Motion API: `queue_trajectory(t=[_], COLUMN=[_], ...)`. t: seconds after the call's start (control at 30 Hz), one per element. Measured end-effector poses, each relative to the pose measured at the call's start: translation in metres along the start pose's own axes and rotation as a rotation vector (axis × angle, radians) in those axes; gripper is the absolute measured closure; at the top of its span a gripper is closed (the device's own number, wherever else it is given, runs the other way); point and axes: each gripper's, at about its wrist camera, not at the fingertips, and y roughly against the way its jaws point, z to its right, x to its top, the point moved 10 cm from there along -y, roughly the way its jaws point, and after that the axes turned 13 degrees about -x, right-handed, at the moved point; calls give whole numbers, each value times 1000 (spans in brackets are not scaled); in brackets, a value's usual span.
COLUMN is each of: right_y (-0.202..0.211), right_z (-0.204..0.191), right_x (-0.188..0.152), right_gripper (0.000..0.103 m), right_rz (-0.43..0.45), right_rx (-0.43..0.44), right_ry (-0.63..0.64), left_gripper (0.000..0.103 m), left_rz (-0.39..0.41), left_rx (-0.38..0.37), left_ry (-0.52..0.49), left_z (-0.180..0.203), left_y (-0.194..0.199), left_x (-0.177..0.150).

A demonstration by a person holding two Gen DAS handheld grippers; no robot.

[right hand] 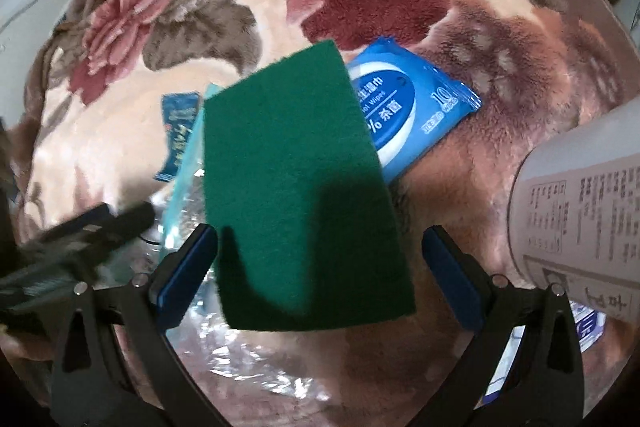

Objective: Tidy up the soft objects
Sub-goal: 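Grasp the green scouring pad with the right tool while the left tool grasps a blue sachet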

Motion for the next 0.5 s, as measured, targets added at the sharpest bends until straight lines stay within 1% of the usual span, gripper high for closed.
queue_trajectory(t=[0.1,0.27,0.33,0.4,0.5], right_y=[12,30,38,46,56], right_z=[-4,-19,-29,-41,-51], right_x=[4,11,11,12,18], right_gripper=[1,2,6,8,8], right_rz=[23,50,62,80,133], right_rx=[66,176,213,244,245], right_ry=[-30,-47,-38,-15,16], left_gripper=[1,1,1,1,1], left_rz=[-4,-8,-9,-10,-9], left_rx=[13,9,7,9,11], left_ry=[-23,-14,-16,-18,-9], left_z=[5,3,4,3,-1], left_y=[-6,-8,-8,-7,-5], left_x=[-3,-5,-6,-6,-6])
